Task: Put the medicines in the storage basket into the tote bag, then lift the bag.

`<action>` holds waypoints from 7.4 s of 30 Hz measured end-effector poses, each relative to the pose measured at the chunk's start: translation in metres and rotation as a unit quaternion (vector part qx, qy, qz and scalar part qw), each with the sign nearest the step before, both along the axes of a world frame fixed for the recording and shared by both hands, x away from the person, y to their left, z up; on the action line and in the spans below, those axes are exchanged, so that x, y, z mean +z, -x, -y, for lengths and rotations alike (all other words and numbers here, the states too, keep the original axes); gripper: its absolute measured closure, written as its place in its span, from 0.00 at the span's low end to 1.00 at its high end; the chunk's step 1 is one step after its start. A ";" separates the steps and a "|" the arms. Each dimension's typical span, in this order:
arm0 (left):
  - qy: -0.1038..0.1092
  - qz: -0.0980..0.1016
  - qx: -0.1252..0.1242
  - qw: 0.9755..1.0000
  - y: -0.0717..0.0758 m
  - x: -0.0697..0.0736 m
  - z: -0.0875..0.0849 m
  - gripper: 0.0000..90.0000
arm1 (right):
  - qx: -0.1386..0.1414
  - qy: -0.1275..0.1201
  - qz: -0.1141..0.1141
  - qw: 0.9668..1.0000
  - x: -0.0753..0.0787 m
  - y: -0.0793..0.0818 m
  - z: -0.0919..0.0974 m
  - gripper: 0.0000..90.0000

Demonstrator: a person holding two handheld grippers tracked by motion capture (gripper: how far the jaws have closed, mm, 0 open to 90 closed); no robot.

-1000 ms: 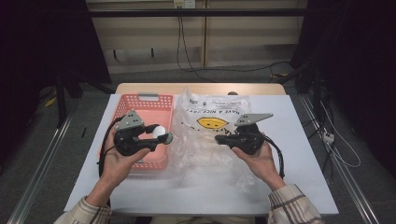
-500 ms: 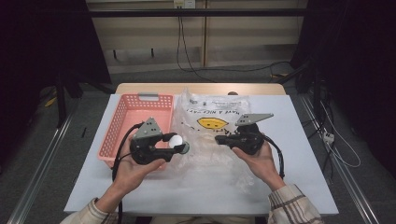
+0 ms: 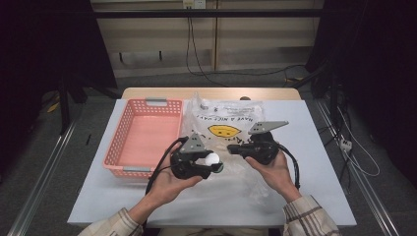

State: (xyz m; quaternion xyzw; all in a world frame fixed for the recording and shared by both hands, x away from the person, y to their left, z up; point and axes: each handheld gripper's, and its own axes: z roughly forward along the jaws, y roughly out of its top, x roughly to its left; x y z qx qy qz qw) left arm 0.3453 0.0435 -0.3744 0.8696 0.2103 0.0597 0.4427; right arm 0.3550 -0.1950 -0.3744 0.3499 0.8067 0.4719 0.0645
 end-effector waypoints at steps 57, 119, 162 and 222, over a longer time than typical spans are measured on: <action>-0.009 0.004 0.017 1.000 -0.007 -0.022 -0.001 0.26 | -0.004 0.015 -0.040 0.999 -0.027 0.005 0.017 1.00; -0.047 0.021 0.026 0.998 0.072 -0.059 -0.077 0.22 | -0.125 0.042 0.006 0.991 -0.029 0.097 0.072 0.21; -0.056 -0.025 0.038 0.997 0.045 -0.065 -0.086 1.00 | -0.057 0.055 -0.081 0.994 -0.064 0.111 0.070 1.00; 0.134 0.078 0.096 0.983 -0.030 0.069 -0.109 1.00 | -0.088 -0.066 0.058 0.992 0.062 0.003 0.080 1.00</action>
